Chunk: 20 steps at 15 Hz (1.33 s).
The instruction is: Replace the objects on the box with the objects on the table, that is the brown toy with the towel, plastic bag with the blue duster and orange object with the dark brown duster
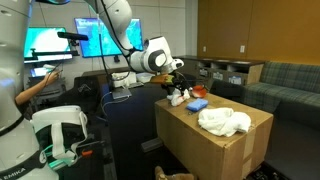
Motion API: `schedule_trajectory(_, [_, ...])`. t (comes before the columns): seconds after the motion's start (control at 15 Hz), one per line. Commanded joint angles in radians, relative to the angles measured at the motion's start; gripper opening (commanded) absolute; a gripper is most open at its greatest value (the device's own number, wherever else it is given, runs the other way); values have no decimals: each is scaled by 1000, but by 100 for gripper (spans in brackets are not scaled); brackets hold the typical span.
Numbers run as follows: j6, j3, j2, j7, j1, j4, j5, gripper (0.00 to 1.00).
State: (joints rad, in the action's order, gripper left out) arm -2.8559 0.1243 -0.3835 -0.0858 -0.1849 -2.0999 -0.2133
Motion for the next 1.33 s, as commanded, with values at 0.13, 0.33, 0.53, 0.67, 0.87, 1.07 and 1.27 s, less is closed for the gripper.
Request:
schedule_trajectory(0.13, [-2,65,-66,-106,49,72,65,100])
schedule_trajectory(0.33, [-1,59,-82,-115,44,83,55,74])
schedule_trajectory(0.53, [-7,34,-89,-101,27,81,34,49])
schedule_trajectory(0.67, [-8,21,-86,-89,18,75,25,35])
schedule_trajectory(0.87, [-4,11,-58,-78,13,51,19,13])
schedule_trajectory(1.07, [6,12,-4,-73,14,3,22,1])
schedule_trajectory(1.27, [16,18,79,-75,20,-87,24,1])
